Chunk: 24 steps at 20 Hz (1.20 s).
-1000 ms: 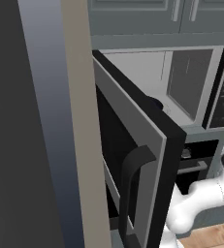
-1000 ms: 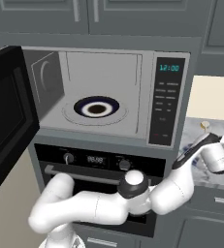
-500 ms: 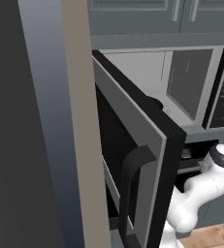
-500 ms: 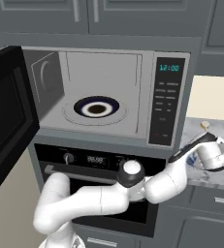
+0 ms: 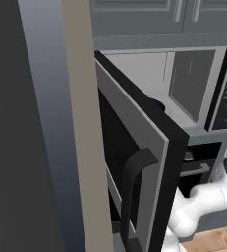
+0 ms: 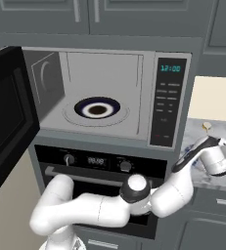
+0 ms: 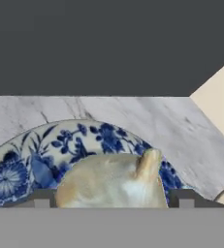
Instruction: Pick the garlic from the counter and place it in the microwave.
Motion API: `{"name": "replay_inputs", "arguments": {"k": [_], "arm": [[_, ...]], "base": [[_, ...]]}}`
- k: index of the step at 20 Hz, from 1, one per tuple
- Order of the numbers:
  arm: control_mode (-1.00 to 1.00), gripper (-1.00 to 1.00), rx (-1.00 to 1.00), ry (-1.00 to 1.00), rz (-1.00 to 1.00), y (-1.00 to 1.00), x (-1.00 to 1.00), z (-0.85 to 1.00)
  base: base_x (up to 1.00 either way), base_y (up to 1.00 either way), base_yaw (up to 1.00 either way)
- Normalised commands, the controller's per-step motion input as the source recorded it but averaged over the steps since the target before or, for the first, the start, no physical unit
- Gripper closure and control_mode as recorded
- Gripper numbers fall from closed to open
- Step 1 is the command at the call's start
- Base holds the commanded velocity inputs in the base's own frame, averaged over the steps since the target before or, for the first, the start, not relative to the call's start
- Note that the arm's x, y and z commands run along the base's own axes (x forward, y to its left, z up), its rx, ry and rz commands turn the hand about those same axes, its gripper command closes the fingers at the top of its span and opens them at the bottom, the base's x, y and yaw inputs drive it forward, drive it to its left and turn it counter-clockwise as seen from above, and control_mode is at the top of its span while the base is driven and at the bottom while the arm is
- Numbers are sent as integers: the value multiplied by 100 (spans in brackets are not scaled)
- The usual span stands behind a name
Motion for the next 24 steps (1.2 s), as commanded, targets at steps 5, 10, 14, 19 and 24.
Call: {"name": "replay_inputs", "arguments": {"k": [5, 10, 14, 19, 24], "arm": [[-100, 100, 19, 4, 2, -30, -74, 92], [-100, 100, 17, 13, -1, -2, -99, 94], [-100, 100, 13, 13, -16, 48, -100, 51], [-100, 100, 14, 23, -18, 89, -100, 17], [-100, 100, 11, 5, -15, 100, -89, 7]], "base": [[0, 0, 0], [0, 0, 0], [0, 0, 0], [0, 0, 0], [0, 0, 0]]}}
